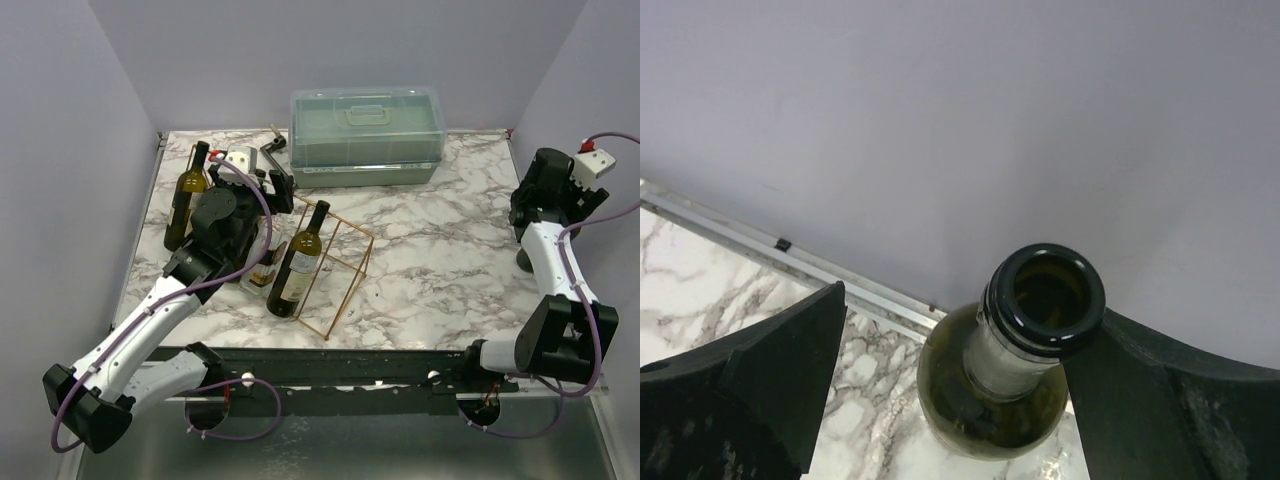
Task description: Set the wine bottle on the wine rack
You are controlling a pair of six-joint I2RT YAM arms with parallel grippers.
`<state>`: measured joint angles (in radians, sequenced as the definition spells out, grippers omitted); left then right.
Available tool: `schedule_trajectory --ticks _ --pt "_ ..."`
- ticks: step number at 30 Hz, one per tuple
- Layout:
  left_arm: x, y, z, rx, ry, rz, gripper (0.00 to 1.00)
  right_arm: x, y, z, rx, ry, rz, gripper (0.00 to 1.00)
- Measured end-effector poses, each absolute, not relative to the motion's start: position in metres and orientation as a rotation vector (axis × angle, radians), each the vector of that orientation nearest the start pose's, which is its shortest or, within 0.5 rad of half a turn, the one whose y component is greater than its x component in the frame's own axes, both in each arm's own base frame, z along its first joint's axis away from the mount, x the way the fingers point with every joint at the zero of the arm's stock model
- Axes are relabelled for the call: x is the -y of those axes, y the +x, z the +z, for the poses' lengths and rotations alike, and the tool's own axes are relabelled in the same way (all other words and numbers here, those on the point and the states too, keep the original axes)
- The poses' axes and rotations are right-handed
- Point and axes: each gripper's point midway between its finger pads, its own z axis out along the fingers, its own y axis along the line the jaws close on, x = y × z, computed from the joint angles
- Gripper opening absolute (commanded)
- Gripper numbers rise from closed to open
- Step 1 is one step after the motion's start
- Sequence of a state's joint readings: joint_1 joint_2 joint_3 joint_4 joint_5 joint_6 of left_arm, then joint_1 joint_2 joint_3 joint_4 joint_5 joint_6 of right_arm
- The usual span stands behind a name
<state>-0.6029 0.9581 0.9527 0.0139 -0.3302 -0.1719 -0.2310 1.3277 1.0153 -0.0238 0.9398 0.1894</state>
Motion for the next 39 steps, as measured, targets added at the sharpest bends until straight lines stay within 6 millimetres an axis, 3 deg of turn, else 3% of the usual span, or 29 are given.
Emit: schedule_trajectory --ticks 7,13,21,22,24,25,34,39 --pt "0.168 0.326 0.337 -1.604 0.098 -0.346 0.90 0.222 0.342 0.259 -1.557 0.985 -0.912 0.81" --pt "0.168 0.326 0.338 -1.604 0.102 -0.344 0.90 0.223 0.345 0.258 -1.559 0.987 -0.911 0.54" --pt "0.168 0.326 0.337 -1.604 0.105 -0.341 0.90 0.209 0.329 0.265 -1.522 0.951 -0.799 0.38" --pt "0.168 0.326 0.337 -1.604 0.105 -0.341 0.90 0.205 0.325 0.268 -1.514 0.940 -0.777 0.32" --pt "0.168 0.326 0.337 -1.604 0.105 -0.341 0.90 0.200 0.318 0.272 -1.510 0.919 -0.744 0.09" --pt "0.168 0.326 0.337 -1.604 0.105 -0.341 0.90 0.197 0.316 0.274 -1.498 0.920 -0.716 0.01" --pt "0.169 0.326 0.337 -1.605 0.106 -0.340 0.90 0.148 0.315 0.315 -1.505 0.782 -0.356 0.01" --pt "0.170 0.328 0.333 -1.614 0.112 -0.333 0.90 0.086 0.331 0.359 -1.484 0.613 0.040 0.01"
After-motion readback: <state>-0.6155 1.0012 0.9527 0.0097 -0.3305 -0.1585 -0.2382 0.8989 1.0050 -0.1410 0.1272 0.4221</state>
